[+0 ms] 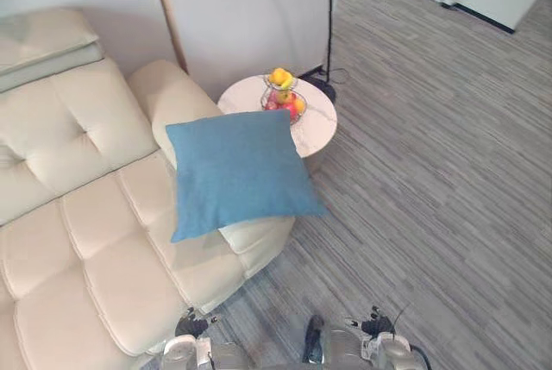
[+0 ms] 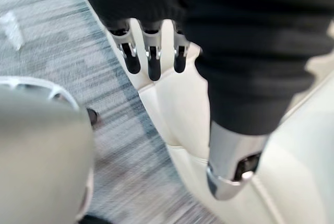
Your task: Pick up cushions and gather them together orderly.
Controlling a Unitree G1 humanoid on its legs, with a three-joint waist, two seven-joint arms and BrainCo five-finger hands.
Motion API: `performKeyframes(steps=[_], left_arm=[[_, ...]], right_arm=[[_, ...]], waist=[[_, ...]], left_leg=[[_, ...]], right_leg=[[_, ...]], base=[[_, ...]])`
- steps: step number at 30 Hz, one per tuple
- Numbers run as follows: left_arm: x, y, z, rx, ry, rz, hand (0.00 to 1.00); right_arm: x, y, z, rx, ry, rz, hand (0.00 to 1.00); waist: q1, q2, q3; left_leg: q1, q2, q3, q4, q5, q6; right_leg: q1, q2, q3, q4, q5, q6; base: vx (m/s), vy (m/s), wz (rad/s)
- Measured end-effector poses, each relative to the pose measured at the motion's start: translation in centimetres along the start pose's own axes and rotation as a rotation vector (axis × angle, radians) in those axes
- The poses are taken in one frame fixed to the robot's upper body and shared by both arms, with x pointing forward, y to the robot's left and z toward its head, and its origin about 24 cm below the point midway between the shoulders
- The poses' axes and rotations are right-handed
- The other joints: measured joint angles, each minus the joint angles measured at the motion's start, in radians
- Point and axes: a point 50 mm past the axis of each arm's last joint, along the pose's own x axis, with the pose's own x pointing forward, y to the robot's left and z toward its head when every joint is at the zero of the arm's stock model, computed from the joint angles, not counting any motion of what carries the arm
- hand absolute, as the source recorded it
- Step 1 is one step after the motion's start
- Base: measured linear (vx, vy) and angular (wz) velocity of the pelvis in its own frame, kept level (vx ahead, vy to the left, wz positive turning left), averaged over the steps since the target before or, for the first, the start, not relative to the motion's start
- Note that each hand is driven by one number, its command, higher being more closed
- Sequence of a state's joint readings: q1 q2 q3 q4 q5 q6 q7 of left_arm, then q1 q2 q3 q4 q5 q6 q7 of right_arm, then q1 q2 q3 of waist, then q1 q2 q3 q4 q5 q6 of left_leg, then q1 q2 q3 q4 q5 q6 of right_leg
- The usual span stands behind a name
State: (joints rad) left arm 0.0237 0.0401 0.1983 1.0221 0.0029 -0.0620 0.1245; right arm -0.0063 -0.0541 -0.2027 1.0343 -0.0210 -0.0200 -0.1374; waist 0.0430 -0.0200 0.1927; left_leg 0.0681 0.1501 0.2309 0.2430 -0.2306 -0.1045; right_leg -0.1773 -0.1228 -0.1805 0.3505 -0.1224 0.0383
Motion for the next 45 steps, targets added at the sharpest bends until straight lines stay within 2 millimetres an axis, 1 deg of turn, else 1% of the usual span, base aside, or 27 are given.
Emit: performKeyframes(steps=[1, 2, 3, 5, 6, 7, 9, 10, 11, 12, 13, 15, 16, 19, 20, 21, 23, 26, 28, 30, 32, 35, 37, 39, 41, 44, 45], left_arm=[[-0.1, -0.4, -0.1, -0.004, 0.002, -0.007, 0.0], [-0.1, -0.8, -0.2, -0.009, 0.005, -0.014, 0.0], [-0.2, -1.0, -0.2, -0.011, 0.006, -0.018, 0.0], [-0.2, -1.1, -0.1, -0.018, -0.001, -0.021, 0.0], [-0.2, -1.0, 0.2, -0.025, -0.012, -0.017, 0.0], [-0.2, -1.0, 0.3, -0.026, -0.017, -0.017, 0.0], [-0.2, -0.9, 0.4, -0.029, -0.021, -0.014, 0.0], [-0.2, -0.7, 0.4, -0.034, -0.022, -0.008, 0.0], [-0.2, -0.6, 0.3, -0.049, -0.019, -0.003, 0.0], [-0.2, -1.0, 0.3, -0.058, -0.018, -0.008, 0.0], [-0.2, -1.3, 0.4, -0.062, -0.019, -0.016, 0.0], [-0.1, -0.8, 0.6, -0.055, -0.028, -0.004, 0.0], [-0.1, -0.5, 0.6, -0.05, -0.025, 0.002, 0.0], [-0.2, -0.4, 0.2, -0.05, -0.015, 0.009, 0.0], [-0.2, -0.3, 0.1, -0.052, -0.011, 0.012, 0.0], [-0.2, -0.1, 0.0, -0.055, -0.009, 0.017, 0.0], [-0.2, 0.2, 0.2, -0.073, -0.016, 0.026, 0.0], [-0.1, 0.8, 0.9, -0.098, -0.046, 0.044, 0.0], [-0.1, 1.8, 1.8, -0.11, -0.089, 0.066, 0.0], [0.0, 3.3, 3.4, -0.126, -0.149, 0.108, 0.0], [-0.1, 4.7, 4.6, -0.144, -0.201, 0.145, 0.0], [-0.1, 5.7, 6.6, -0.186, -0.273, 0.18, 0.0], [-0.2, 5.9, 7.2, -0.207, -0.294, 0.185, 0.0], [-0.2, 6.0, 7.5, -0.229, -0.3, 0.201, 0.0], [-0.3, 6.0, 8.3, -0.242, -0.332, 0.2, 0.0], [-0.5, 5.9, 10.9, -0.286, -0.411, 0.197, 0.0], [-0.5, 5.7, 11.9, -0.305, -0.434, 0.196, 0.0]], right_arm=[[0.0, -0.1, 0.2, 0.007, -0.004, -0.004, 0.0], [0.0, 0.0, -0.1, 0.033, 0.004, -0.008, 0.0], [-0.1, -0.3, 0.0, 0.039, -0.002, -0.016, 0.0], [-0.2, -0.4, -0.3, 0.058, -0.002, -0.022, 0.0], [-0.3, -0.1, -0.5, 0.061, 0.004, -0.016, 0.0], [-0.3, 0.0, -0.5, 0.063, 0.004, -0.014, 0.0], [-0.4, 0.4, -0.6, 0.068, 0.006, -0.006, 0.0], [-0.4, 0.4, -0.5, 0.069, 0.005, -0.004, 0.0], [-0.4, 0.6, -0.5, 0.071, 0.005, -0.001, 0.0], [-0.3, 0.6, -0.2, 0.076, -0.003, -0.003, 0.0], [-0.3, 0.5, -0.3, 0.083, 0.0, -0.006, 0.0], [-0.5, 1.4, -0.1, 0.093, -0.01, 0.016, 0.0], [-0.6, 1.8, 0.0, 0.101, -0.014, 0.026, 0.0], [-0.7, 2.1, -0.2, 0.106, -0.01, 0.031, 0.0], [-0.7, 2.1, -0.2, 0.106, -0.01, 0.03, 0.0], [-0.6, 2.1, 0.1, 0.107, -0.02, 0.03, 0.0], [-0.5, 1.5, 0.6, 0.11, -0.04, 0.012, 0.0], [-0.3, -1.0, 3.5, 0.12, -0.157, -0.059, 0.0], [-0.3, -2.9, 5.8, 0.146, -0.248, -0.119, 0.0], [-0.2, -4.7, 8.3, 0.162, -0.322, -0.17, 0.0], [-0.2, -5.3, 10.0, 0.166, -0.364, -0.195, 0.0], [-0.2, -5.5, 11.2, 0.19, -0.394, -0.203, 0.0], [-0.2, -5.3, 11.8, 0.208, -0.407, -0.195, 0.0], [-0.3, -4.9, 12.4, 0.211, -0.418, -0.182, 0.0], [-0.3, -4.4, 13.0, 0.191, -0.435, -0.163, 0.0], [-0.5, -3.2, 14.8, 0.178, -0.478, -0.123, 0.0], [-0.6, -2.8, 15.7, 0.189, -0.496, -0.106, 0.0]], waist=[[0.004, 0.011, 0.0], [0.003, 0.035, -0.005], [0.002, 0.044, -0.009], [0.0, 0.045, -0.008], [0.002, 0.043, -0.008], [0.004, 0.041, -0.007], [0.017, 0.033, -0.008], [0.018, 0.026, -0.009], [0.017, 0.025, -0.014], [0.013, 0.032, -0.017], [0.016, 0.039, -0.021], [0.023, 0.01, -0.028], [0.021, 0.003, -0.03], [0.021, -0.001, -0.034], [0.021, 0.0, -0.036], [0.02, -0.002, -0.04], [0.018, 0.001, -0.047], [0.017, 0.0, -0.048], [0.015, -0.006, -0.053], [0.014, -0.008, -0.056], [0.014, -0.008, -0.056], [0.012, -0.003, -0.062], [0.012, -0.004, -0.062], [0.012, -0.004, -0.062], [0.012, -0.005, -0.062], [0.013, -0.005, -0.059], [0.015, -0.005, -0.056]], left_leg=[[-0.003, 0.01, -0.015, -0.007, 0.001, -0.002], [-0.006, 0.028, -0.046, -0.019, 0.008, -0.014], [-0.013, 0.04, -0.062, -0.019, 0.009, -0.015], [-0.015, 0.072, -0.081, 0.01, 0.01, -0.018], [-0.035, 0.091, -0.079, 0.074, 0.01, -0.018], [-0.042, 0.096, -0.077, 0.1, 0.01, -0.018], [-0.09, 0.106, -0.074, 0.202, 0.016, -0.023], [-0.098, 0.104, -0.071, 0.214, 0.012, -0.023], [-0.097, 0.1, -0.045, 0.19, -0.007, -0.031], [-0.092, 0.094, -0.014, 0.114, 0.007, -0.024], [-0.073, 0.082, 0.005, 0.087, 0.016, -0.029], [-0.066, 0.054, 0.013, 0.074, 0.021, -0.028], [-0.064, 0.044, 0.012, 0.075, 0.021, -0.028], [-0.029, 0.016, 0.015, 0.065, 0.022, -0.026], [-0.023, 0.008, 0.017, 0.051, 0.025, -0.022], [-0.014, -0.004, 0.018, 0.026, 0.035, -0.006], [-0.012, -0.009, 0.016, -0.008, 0.04, 0.001], [-0.011, -0.023, 0.007, -0.051, 0.065, 0.008], [-0.012, -0.039, 0.005, -0.089, 0.094, 0.011], [-0.014, -0.044, 0.003, -0.125, 0.114, 0.011], [-0.017, -0.044, -0.003, -0.15, 0.128, 0.013], [-0.033, -0.045, -0.027, -0.196, 0.148, 0.012], [-0.035, -0.052, -0.032, -0.23, 0.177, 0.015], [-0.033, -0.054, -0.036, -0.244, 0.191, 0.015], [-0.036, -0.056, -0.042, -0.256, 0.201, 0.017], [-0.073, -0.061, -0.053, -0.277, 0.228, 0.019], [-0.093, -0.062, -0.059, -0.279, 0.239, 0.021]], right_leg=[[0.001, 0.004, -0.025, 0.006, -0.016, -0.001], [0.009, 0.016, -0.057, 0.014, -0.04, -0.012], [0.018, 0.022, -0.081, 0.014, -0.051, -0.019], [0.062, 0.037, -0.132, 0.004, -0.068, -0.036], [0.097, 0.046, -0.152, -0.014, -0.07, -0.041], [0.108, 0.048, -0.156, -0.02, -0.07, -0.042], [0.141, 0.05, -0.159, -0.05, -0.064, -0.052], [0.146, 0.043, -0.156, -0.057, -0.06, -0.055], [0.145, 0.03, -0.152, -0.058, -0.059, -0.054], [0.143, 0.024, -0.154, -0.058, -0.054, -0.046], [0.144, 0.024, -0.152, -0.061, -0.051, -0.038], [0.153, 0.009, -0.14, -0.096, -0.028, -0.012], [0.166, 0.0, -0.14, -0.116, -0.019, -0.005], [0.221, -0.022, -0.137, -0.174, 0.007, 0.023], [0.232, -0.027, -0.136, -0.187, 0.011, 0.027], [0.235, -0.033, -0.137, -0.197, 0.015, 0.03], [0.232, -0.032, -0.145, -0.222, 0.031, 0.033], [0.232, -0.031, -0.148, -0.256, 0.061, 0.032], [0.231, -0.032, -0.146, -0.29, 0.086, 0.029], [0.23, -0.025, -0.146, -0.327, 0.112, 0.027], [0.229, -0.015, -0.146, -0.357, 0.132, 0.02], [0.206, -0.003, -0.147, -0.381, 0.155, 0.017], [0.196, -0.003, -0.147, -0.394, 0.169, 0.015], [0.195, -0.002, -0.147, -0.399, 0.177, 0.013], [0.193, -0.001, -0.147, -0.412, 0.186, 0.012], [0.153, -0.001, -0.148, -0.419, 0.199, 0.009], [0.138, 0.0, -0.151, -0.423, 0.208, 0.009]], base=[[0.24, -0.298, 0.58], [0.2, -0.243, 0.6], [0.19, -0.231, 0.7], [0.21, -0.179, 0.68], [0.2, -0.158, 0.54], [0.13, -0.085, 0.33], [0.12, -0.035, 0.07], [0.11, 0.044, -0.01], [0.09, 0.1, 0.08], [0.08, 0.119, 0.08], [0.07, 0.121, 0.1], [0.06, 0.15, 0.01], [0.04, 0.149, 0.02], [0.03, 0.118, 0.01], [0.0, 0.088, 0.02], [-0.01, 0.057, 0.06], [-0.01, 0.039, 0.11], [-0.04, 0.026, 0.06], [-0.06, 0.021, 0.06], [-0.08, 0.004, 0.04], [-0.1, -0.015, 0.01], [-0.13, -0.019, 0.07], [-0.12, -0.01, 0.05], [-0.1, -0.008, 0.05], [-0.11, -0.008, 0.03], [-0.1, -0.016, 0.07], [-0.08, -0.022, 0.1]])
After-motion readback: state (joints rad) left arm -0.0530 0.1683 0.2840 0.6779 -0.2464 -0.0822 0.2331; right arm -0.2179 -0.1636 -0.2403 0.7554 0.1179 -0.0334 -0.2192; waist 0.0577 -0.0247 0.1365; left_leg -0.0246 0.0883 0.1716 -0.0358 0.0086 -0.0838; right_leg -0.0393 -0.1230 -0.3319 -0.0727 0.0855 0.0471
